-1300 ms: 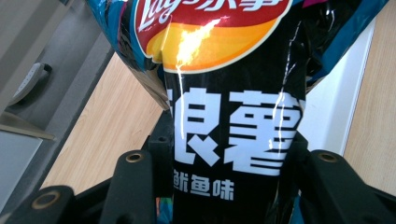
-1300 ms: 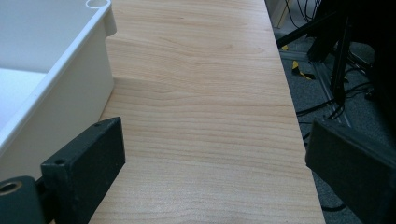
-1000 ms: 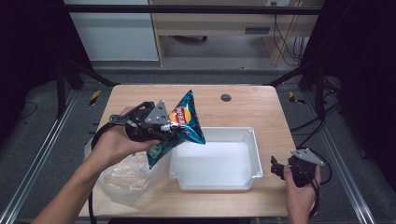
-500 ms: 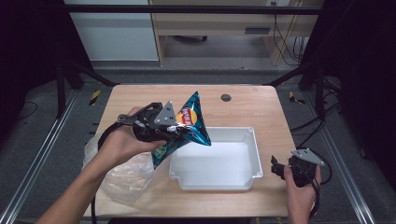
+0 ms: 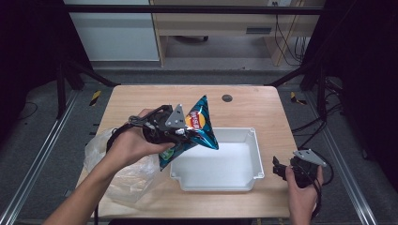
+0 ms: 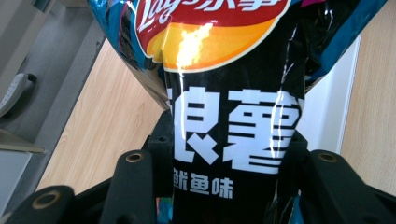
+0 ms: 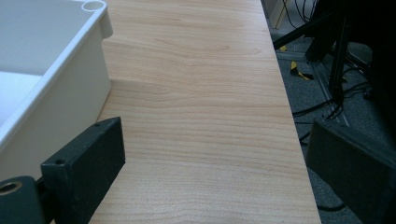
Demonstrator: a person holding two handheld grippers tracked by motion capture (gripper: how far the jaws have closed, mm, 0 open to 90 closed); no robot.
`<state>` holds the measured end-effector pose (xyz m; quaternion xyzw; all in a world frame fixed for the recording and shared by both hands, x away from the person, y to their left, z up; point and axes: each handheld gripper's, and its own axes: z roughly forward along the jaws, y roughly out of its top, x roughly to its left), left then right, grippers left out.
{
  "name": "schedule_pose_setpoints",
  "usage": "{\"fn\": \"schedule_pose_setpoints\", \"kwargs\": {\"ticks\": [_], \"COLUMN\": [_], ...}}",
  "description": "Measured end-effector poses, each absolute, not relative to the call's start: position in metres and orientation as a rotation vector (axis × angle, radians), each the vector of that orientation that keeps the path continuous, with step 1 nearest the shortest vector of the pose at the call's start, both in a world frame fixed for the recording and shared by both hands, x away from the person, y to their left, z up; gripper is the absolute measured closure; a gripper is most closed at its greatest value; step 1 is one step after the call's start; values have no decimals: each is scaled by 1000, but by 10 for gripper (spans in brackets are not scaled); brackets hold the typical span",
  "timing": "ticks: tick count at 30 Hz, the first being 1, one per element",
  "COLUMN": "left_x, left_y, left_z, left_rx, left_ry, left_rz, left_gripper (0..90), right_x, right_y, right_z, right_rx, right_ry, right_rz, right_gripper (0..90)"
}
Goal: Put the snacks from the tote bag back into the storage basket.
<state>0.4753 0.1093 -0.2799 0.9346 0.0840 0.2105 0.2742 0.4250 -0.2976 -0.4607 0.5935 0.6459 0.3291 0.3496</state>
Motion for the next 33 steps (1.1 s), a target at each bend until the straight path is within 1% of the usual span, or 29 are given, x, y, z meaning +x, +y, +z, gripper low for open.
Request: {"fn": "schedule_pose_setpoints", "kwargs": {"ticks": [14, 33], "left_x": [478, 478], "left_y": [91, 77], "left_z": [-288, -295], "left_rx": [2525, 2531], "left_ry": [190, 164], "left_rz": [544, 528], "left_gripper": [535, 536], "right_x": [425, 425], "right_y": [-298, -298], "right_z": [-461, -460], "right_rx": [1543, 1545], "right_ry": [1671, 1671], "right_rz": [857, 858], "right_gripper": [53, 53]}}
